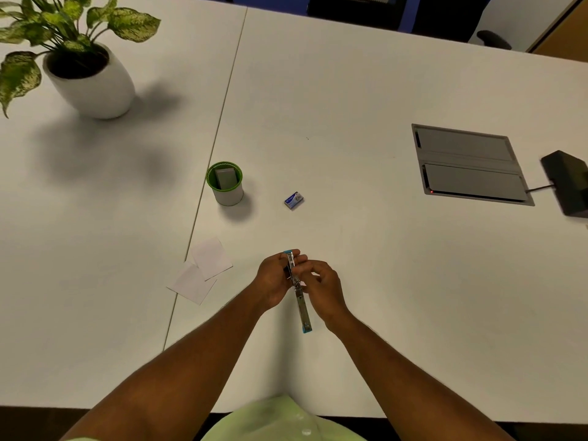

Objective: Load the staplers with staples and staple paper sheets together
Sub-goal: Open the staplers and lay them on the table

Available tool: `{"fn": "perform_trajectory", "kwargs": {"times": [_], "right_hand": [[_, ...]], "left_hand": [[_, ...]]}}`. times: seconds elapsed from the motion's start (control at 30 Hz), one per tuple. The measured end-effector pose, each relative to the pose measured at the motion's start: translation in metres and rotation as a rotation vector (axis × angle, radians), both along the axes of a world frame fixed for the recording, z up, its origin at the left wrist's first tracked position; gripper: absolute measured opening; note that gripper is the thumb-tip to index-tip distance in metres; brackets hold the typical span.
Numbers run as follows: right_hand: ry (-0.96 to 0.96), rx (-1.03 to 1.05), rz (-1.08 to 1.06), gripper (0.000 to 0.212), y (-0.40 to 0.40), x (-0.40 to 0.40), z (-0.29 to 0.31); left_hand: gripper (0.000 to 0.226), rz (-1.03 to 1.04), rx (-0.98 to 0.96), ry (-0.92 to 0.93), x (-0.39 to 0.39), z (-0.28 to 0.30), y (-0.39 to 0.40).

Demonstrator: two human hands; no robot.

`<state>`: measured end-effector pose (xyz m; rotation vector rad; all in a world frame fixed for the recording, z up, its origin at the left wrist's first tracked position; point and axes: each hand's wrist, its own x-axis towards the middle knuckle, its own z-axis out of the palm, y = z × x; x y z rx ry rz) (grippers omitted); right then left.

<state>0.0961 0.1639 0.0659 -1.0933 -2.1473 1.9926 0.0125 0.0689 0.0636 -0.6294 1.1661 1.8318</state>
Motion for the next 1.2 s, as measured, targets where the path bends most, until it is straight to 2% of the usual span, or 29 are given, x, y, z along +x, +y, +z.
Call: {"fn": "perform_trajectory", "kwargs": {"times": [0.1, 0.23, 0.6, 1.03, 1.13, 1.2], "right_hand": [[-0.057, 0.017, -0.084, 0.011, -0.004, -0.007, 0.001], [-0.168, 0.06, -0.181, 0.026, -0.007, -0.019, -0.003], [-0.121, 0.186, -0.135, 0.013, -0.008, -0.016, -0.012], [-0.122, 0.089, -0.118, 0.007, -0.009, -0.008, -0.014], [-0.158, -0.024, -0.159, 0.021, -0.006, -0.006, -0.012], [-0.176, -0.081, -0.171, 0.021, -0.004, -0.002, -0.011]], "left_hand": [[0.024, -0.031, -0.006, 0.025, 0.001, 0.0, -0.002], [0.022, -0.053, -0.002, 0.037, 0.005, -0.001, 0.0], [0.032, -0.054, -0.01, 0.031, 0.005, -0.003, -0.001], [0.03, -0.05, -0.016, 0.011, 0.008, -0.008, -0.001], [0.032, -0.057, -0.008, 0.009, 0.006, -0.004, 0.003], [0.032, -0.057, -0.014, 0.001, 0.004, -0.002, 0.005]]}}
